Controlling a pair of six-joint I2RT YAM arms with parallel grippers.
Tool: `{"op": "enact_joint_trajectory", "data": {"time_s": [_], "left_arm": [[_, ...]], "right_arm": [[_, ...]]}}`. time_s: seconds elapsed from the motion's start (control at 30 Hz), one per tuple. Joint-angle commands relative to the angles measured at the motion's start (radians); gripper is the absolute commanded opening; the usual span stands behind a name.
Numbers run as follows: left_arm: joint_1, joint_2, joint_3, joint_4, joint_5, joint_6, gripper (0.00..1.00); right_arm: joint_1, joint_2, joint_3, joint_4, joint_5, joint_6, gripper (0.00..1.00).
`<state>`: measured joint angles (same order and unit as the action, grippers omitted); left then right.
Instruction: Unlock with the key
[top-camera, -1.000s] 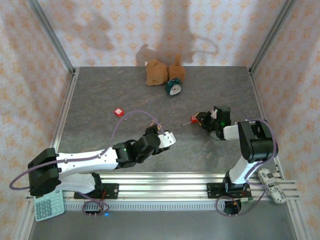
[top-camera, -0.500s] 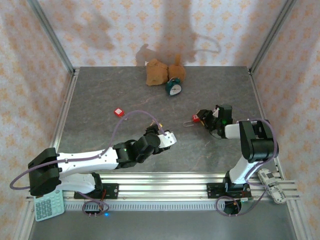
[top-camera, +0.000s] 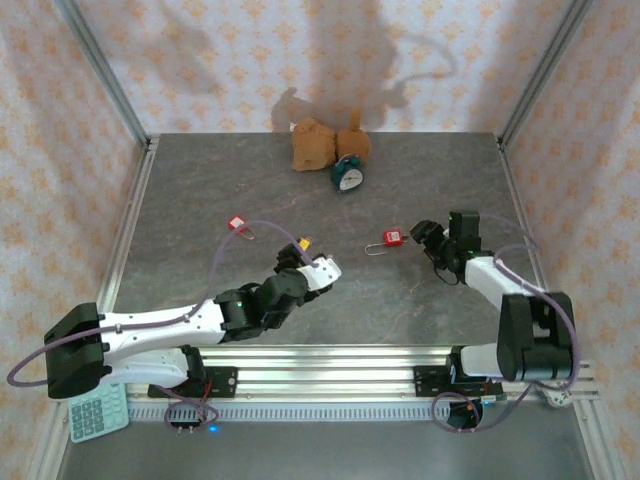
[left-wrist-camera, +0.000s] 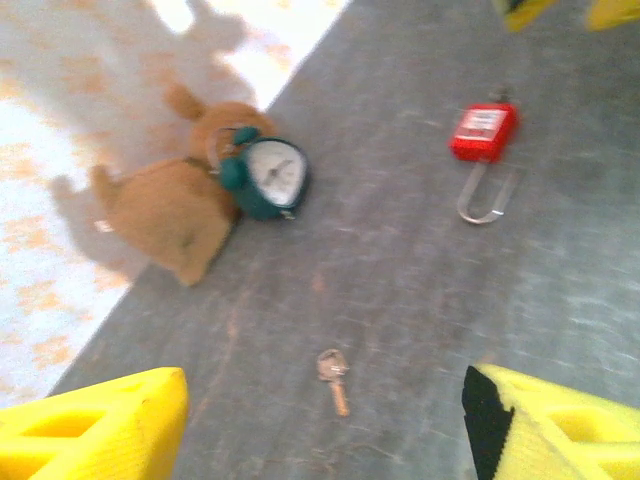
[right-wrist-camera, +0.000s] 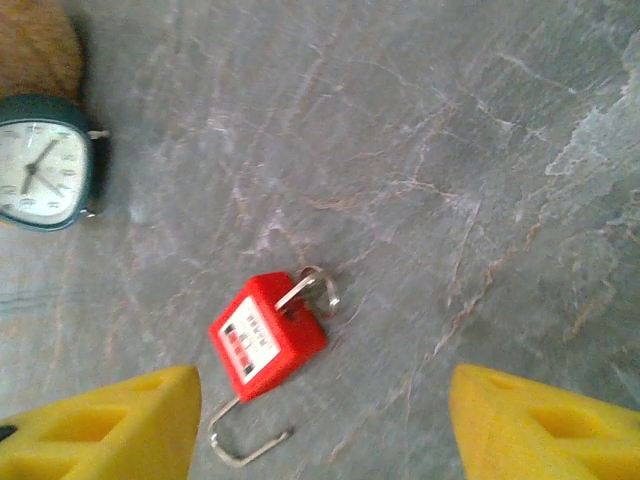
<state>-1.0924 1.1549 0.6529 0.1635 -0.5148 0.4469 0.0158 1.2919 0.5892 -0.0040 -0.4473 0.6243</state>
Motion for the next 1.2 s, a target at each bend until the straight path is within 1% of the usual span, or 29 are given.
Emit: {"op": "enact_joint_trajectory", "data": {"time_s": [0.0, 0.03, 0.1, 0.2, 0.27, 0.37, 0.4, 0.47, 0.53, 0.67, 0.7, 0.77, 0.83, 0.97, 1.03, 1.17], "left_arm": [[0.029, -0.023, -0.012, 0.097, -0.233, -0.063, 0.89], [0.038, -0.025, -0.007, 0.091, -0.273, -0.095, 0.94], [0.051, -0.036, 0.017, 0.022, -0.307, -0.171, 0.97], [0.093, -0.060, 0.031, -0.075, -0.304, -0.344, 1.00], [0.138, -0.073, 0.012, -0.088, -0.271, -0.459, 1.00], [0.235, -0.063, -0.031, -0.026, -0.207, -0.555, 1.00], [0.280, -0.047, -0.031, -0.008, -0.192, -0.583, 1.00], [0.365, -0.010, 0.009, -0.028, -0.172, -0.642, 0.99], [0.455, 0.034, 0.098, -0.135, -0.136, -0.714, 0.99], [0.646, 0.162, 0.314, -0.434, -0.022, -0.855, 0.99], [0.691, 0.204, 0.367, -0.500, 0.022, -0.884, 0.99], [0.754, 0.277, 0.442, -0.597, 0.077, -0.926, 0.99], [0.793, 0.349, 0.510, -0.673, 0.120, -0.960, 0.99], [0.802, 0.467, 0.613, -0.757, 0.140, -0.980, 0.99], [0.808, 0.527, 0.660, -0.787, 0.156, -0.988, 0.99], [0.831, 0.627, 0.721, -0.836, 0.205, -1.045, 0.99]], "right_arm": [[0.004, -0.101, -0.001, -0.150, 0.012, -0.028, 0.66], [0.016, -0.154, -0.007, -0.177, 0.015, -0.033, 0.66], [0.054, -0.223, -0.033, -0.207, 0.040, -0.038, 0.65], [0.125, -0.307, -0.066, -0.248, 0.095, -0.034, 0.65], [0.167, -0.341, -0.068, -0.283, 0.143, -0.034, 0.65], [0.223, -0.352, -0.033, -0.339, 0.245, -0.038, 0.66], [0.234, -0.342, -0.016, -0.346, 0.268, -0.039, 0.66], [0.243, -0.306, 0.024, -0.360, 0.295, -0.038, 0.65], [0.243, -0.254, 0.062, -0.355, 0.308, -0.021, 0.65], [0.255, -0.143, 0.133, -0.301, 0.218, -0.053, 0.64], [0.272, -0.128, 0.136, -0.283, 0.223, -0.059, 0.64], [0.309, -0.116, 0.132, -0.255, 0.252, -0.067, 0.64], [0.341, -0.112, 0.132, -0.251, 0.271, -0.068, 0.64], [0.372, -0.116, 0.129, -0.280, 0.266, -0.050, 0.64], [0.393, -0.139, 0.110, -0.278, 0.261, -0.051, 0.64], [0.424, -0.214, 0.065, -0.287, 0.257, -0.045, 0.65]]}}
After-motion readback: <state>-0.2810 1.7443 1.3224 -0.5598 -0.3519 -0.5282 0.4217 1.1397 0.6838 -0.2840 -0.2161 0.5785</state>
